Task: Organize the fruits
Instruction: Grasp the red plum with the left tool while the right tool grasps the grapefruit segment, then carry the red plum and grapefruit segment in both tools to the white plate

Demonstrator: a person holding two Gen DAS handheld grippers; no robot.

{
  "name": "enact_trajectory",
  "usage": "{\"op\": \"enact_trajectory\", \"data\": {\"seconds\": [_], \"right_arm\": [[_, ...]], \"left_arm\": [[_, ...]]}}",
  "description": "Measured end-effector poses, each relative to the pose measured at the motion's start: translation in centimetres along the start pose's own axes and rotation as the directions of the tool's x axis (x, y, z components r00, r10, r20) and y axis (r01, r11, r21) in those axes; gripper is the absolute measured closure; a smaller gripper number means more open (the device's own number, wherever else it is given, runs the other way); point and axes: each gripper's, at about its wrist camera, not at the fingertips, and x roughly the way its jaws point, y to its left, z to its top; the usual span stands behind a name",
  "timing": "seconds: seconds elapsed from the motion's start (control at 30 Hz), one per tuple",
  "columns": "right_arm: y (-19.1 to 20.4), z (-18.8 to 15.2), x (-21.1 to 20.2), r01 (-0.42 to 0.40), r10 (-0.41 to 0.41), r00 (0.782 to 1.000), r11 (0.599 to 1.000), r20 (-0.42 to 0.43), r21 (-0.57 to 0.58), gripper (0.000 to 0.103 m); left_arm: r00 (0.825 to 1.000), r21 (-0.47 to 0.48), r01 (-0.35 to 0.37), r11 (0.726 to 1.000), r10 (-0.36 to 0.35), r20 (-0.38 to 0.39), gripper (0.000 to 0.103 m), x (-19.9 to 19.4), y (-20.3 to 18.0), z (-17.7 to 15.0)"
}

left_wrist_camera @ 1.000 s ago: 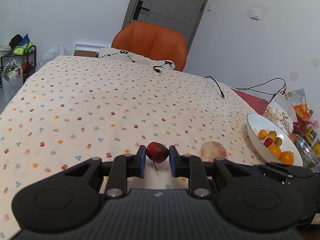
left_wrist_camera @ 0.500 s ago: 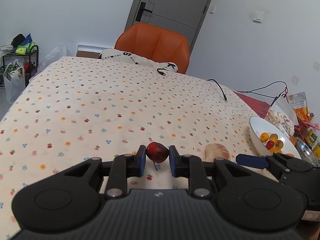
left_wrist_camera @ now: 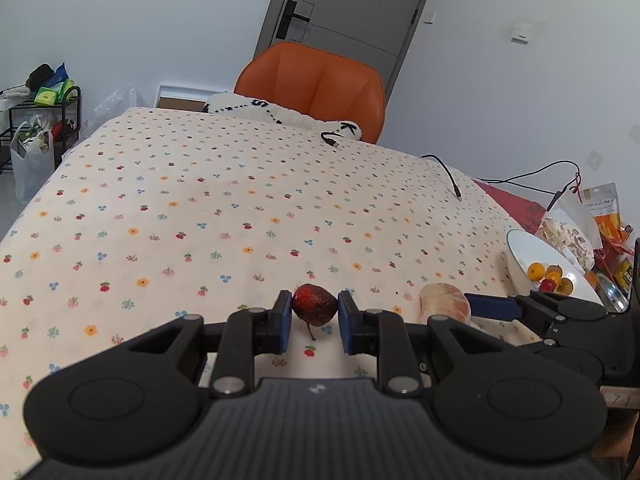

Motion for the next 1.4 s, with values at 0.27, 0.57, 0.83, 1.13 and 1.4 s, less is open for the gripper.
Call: {"op": "enact_trajectory", "data": {"seconds": [0.27, 0.57, 0.83, 1.13, 1.4], "right_arm": [[-0.2, 0.1, -0.3, -0.026, 0.026, 1.0, 0.999, 0.016, 0.018, 0.023], [-1.4, 0.3, -3.1, -0.004, 0.0, 0.997, 0.998, 0.078, 0.056, 0.023], [-2.9, 0.8, -5.8, 0.033, -0.044, 0.99, 0.996, 0.136, 0.085, 0.023], [-5.5, 0.7, -8.0, 0.095, -0.117, 0.978, 0.986, 0.17, 0.135, 0.023], [-8.1, 0.0, -9.8, 0.165, -0.199, 0.963, 0.968, 0.184, 0.187, 0.023]], "left_arm": [[1.0, 0.012, 0.0, 1.0, 0.0, 0.01, 0.08, -0.4, -0.6, 0.3], [0.999, 0.041, 0.027, 0.999, -0.028, 0.026, 0.08, -0.8, -2.7, 0.8], [0.997, 0.071, 0.061, 0.996, -0.063, 0.034, 0.08, -0.6, -4.8, 1.2], [0.994, 0.096, 0.101, 0.99, -0.105, 0.031, 0.08, -0.1, -7.0, 1.4], [0.99, 0.121, 0.135, 0.983, -0.139, 0.025, 0.08, 0.7, -9.0, 1.6]]}}
